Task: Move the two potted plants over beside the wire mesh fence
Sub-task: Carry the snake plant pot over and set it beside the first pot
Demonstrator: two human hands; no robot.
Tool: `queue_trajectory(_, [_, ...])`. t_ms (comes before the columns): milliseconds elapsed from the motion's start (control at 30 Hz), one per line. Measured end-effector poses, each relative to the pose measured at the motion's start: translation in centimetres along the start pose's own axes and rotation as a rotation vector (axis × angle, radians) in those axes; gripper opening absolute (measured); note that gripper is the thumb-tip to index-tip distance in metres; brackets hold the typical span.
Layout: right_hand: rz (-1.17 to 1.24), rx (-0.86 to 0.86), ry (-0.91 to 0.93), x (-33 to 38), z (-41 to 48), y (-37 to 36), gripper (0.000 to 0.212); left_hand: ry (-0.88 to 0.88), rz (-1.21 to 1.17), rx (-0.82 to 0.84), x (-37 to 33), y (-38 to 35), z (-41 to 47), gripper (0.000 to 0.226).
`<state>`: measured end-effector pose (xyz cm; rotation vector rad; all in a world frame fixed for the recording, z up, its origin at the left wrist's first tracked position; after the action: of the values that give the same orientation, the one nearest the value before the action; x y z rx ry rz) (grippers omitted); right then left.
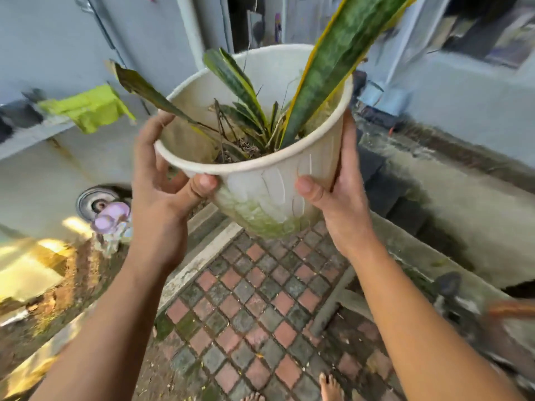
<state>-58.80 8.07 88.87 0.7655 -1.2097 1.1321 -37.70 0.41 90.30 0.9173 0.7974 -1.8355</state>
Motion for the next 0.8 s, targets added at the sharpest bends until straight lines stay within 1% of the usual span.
queue_trajectory(100, [-0.094, -0.226, 0.087, 3.9, -3.6, 2.1, 0.105, -0.021, -0.126, 0.102, -1.3, -3.1, 0.7, 0.112])
queue_trajectory(200, [-0.112, -0.452, 0.139, 6.9, -8.1, 3.9, 0.109, -0.032, -0.234, 0.258, -3.0, -7.0, 0.5, 0.109])
queue_trajectory(300, [-0.146, -0.678, 0.188, 10.1, -13.6, 5.7, 0.108, -0.025, -0.341, 0.403, -5.2, -11.2, -0.4, 0.107])
queue_trajectory(400, [-0.213, -0.879, 0.221, 13.6, -19.8, 7.1, 0.115, -0.018, -0.408, 0.531, -7.7, -15.7, -1.9, 0.105])
queue_trajectory(533, [-0.277, -1.113, 0.264, 18.2, -28.8, 8.5, 0.115, -0.036, -0.566, 0.701, -12.3, -22.4, -6.2, 0.090])
queue_trajectory(600, [-0.308, -1.209, 0.300, 20.7, -33.4, 9.0, 0.112, -0.042, -0.663, 0.802, -15.2, -25.9, -8.9, 0.085])
queue_trajectory(667, [-0.344, -1.309, 0.338, 22.9, -38.0, 9.3, 0.114, -0.064, -0.720, 0.898, -18.3, -29.2, -11.7, 0.082])
queue_trajectory(733, [-0.393, -1.413, 0.378, 24.6, -42.8, 9.7, 0.117, -0.056, -0.781, 0.978, -20.9, -32.4, -15.0, 0.080])
queue_trajectory(800, [-0.449, -1.503, 0.408, 26.2, -47.6, 10.1, 0.115, -0.062, -0.847, 1.056, -23.0, -35.3, -18.9, 0.086])
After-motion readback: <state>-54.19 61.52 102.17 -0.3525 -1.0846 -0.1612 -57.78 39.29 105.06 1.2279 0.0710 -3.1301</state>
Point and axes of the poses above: each hand's wrist, its own z-axis towards the middle knuckle, its own y-axis out of the back of the hand, x = y × z, the point moved 6 cm from there along z, towards the middle knuckle, and after that the axes turned 10 degrees about -y, right-handed, at the moved point
